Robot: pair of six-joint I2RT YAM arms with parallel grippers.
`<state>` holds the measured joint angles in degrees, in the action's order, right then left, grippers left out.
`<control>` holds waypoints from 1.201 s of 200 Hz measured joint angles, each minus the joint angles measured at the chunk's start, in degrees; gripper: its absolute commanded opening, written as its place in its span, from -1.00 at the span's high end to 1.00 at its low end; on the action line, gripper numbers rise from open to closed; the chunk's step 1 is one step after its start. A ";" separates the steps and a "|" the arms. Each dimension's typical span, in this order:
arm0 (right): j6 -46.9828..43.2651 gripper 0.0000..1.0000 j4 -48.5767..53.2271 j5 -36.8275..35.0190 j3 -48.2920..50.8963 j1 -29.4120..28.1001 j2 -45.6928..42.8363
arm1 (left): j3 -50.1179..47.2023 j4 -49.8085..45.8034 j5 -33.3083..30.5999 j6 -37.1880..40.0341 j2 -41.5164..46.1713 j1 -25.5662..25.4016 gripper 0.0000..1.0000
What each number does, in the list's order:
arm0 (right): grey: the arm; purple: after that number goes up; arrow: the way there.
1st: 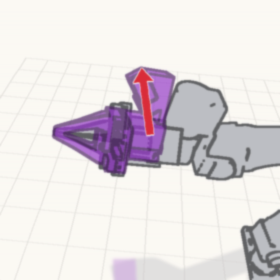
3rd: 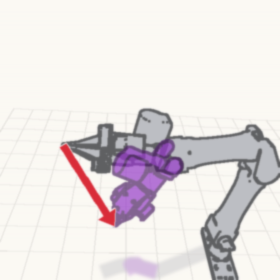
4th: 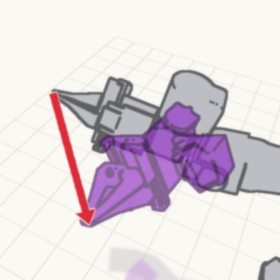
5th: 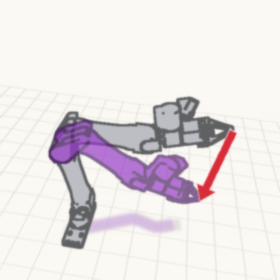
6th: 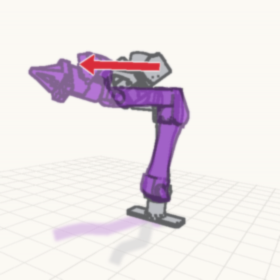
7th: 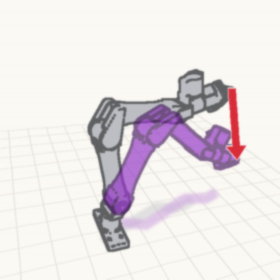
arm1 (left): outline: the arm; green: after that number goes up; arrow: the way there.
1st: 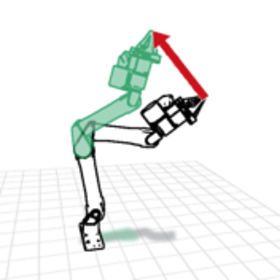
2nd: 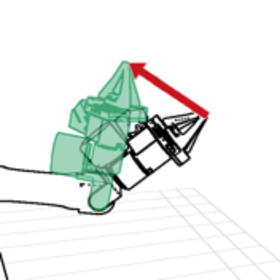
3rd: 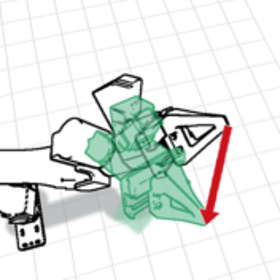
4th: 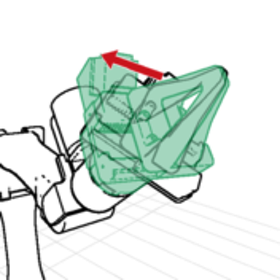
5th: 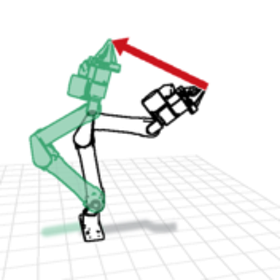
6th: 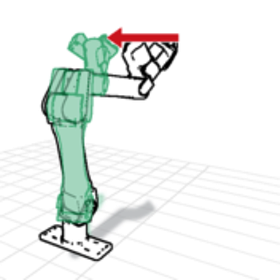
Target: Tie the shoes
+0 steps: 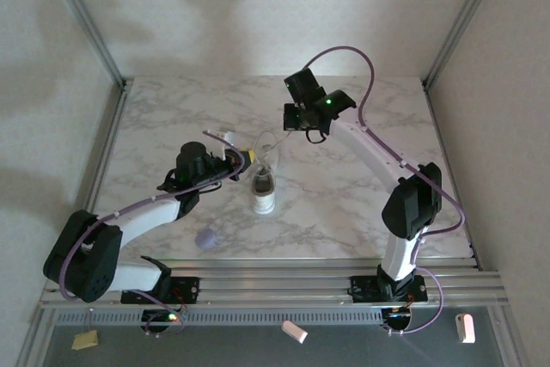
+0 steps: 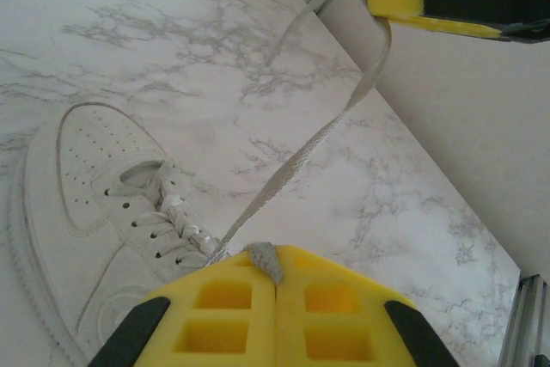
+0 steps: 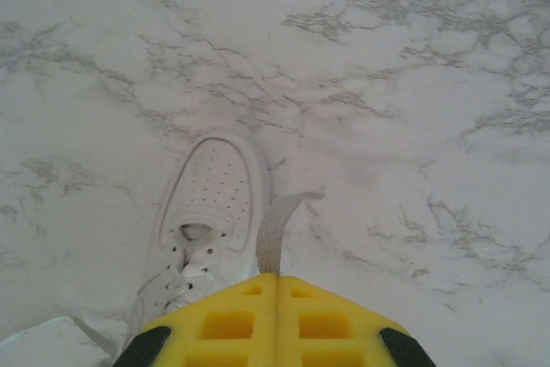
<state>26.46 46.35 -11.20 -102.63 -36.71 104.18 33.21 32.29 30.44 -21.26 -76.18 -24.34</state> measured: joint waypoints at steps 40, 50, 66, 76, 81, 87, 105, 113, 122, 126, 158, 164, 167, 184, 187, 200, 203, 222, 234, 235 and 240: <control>-0.07 1.00 -0.22 0.31 1.75 0.48 -1.44 | 4.22 -2.60 0.04 0.50 -3.15 -1.05 1.00; -0.09 1.00 -0.15 0.31 2.10 0.48 -1.81 | 5.11 -3.04 0.09 0.66 -3.80 -1.44 1.00; -0.04 1.00 0.07 0.24 2.62 0.48 -2.47 | 5.86 -3.34 0.24 0.90 -4.57 -1.75 1.00; 0.00 1.00 0.72 -0.04 2.99 0.48 -2.80 | 5.92 -3.54 0.24 0.92 -4.66 -1.79 1.00; 0.22 1.00 1.05 -0.44 3.23 0.48 -2.93 | 5.92 -3.56 0.24 0.92 -4.66 -1.79 1.00; 0.42 1.00 1.31 -0.92 3.63 0.48 -3.06 | 5.92 -3.54 0.24 0.92 -4.66 -1.79 1.00; 1.36 1.00 2.95 -2.80 5.03 0.48 -3.17 | 5.92 -3.54 0.24 0.92 -4.66 -1.79 1.00; 1.79 1.00 3.87 -3.87 5.57 0.48 -3.17 | 5.92 -3.52 0.24 0.92 -4.66 -1.79 1.00; 2.23 1.00 5.05 -5.11 5.81 0.48 -3.13 | 5.92 -3.50 0.26 0.92 -4.66 -1.79 1.00; 2.43 1.00 5.64 -5.81 5.81 0.48 -3.08 | 5.92 -3.48 0.28 0.92 -4.66 -1.79 1.00; 3.28 1.00 8.74 -10.23 5.64 0.48 -2.29 | 5.92 -3.45 1.22 0.92 -4.66 -1.79 1.00; 3.39 1.00 9.09 -10.60 5.62 0.48 -1.92 | 5.92 -3.45 1.42 0.92 -4.66 -1.79 1.00; 3.43 1.00 9.25 -10.78 5.62 0.48 -1.70 | 5.92 -3.45 1.55 0.92 -4.68 -1.79 1.00; 3.61 1.00 10.14 -11.13 5.64 0.55 -0.39 | 5.92 -3.39 1.92 0.92 -4.79 -1.79 1.00; 3.65 1.00 10.19 -11.10 5.68 0.57 -0.22 | 5.92 -3.34 2.03 0.92 -4.90 -1.79 1.00; 3.85 1.00 10.08 -10.21 6.64 0.59 0.20 | 5.92 -2.95 2.62 0.90 -5.27 -1.79 1.00; 3.89 1.00 10.05 -9.88 6.97 0.59 0.28 | 5.92 -2.86 2.78 0.90 -5.33 -1.79 1.00; 4.26 1.00 10.08 -7.61 9.40 0.57 0.52 | 5.92 -2.62 3.21 0.92 -5.42 -1.84 1.00; 4.46 1.00 10.29 -6.25 10.82 0.57 0.76 | 5.92 -2.45 3.34 0.92 -5.42 -1.84 1.00; 4.46 1.00 10.29 -6.05 10.99 0.55 0.79 | 5.92 -2.45 3.34 0.92 -5.42 -1.84 1.00; 4.50 1.00 10.36 -5.33 11.65 0.52 0.85 | 5.92 -2.38 3.34 0.92 -5.42 -1.84 1.00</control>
<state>30.96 56.71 -16.53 -90.98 -36.18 105.03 39.13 29.91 33.78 -20.34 -81.60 -26.17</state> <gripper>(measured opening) 0.061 0.038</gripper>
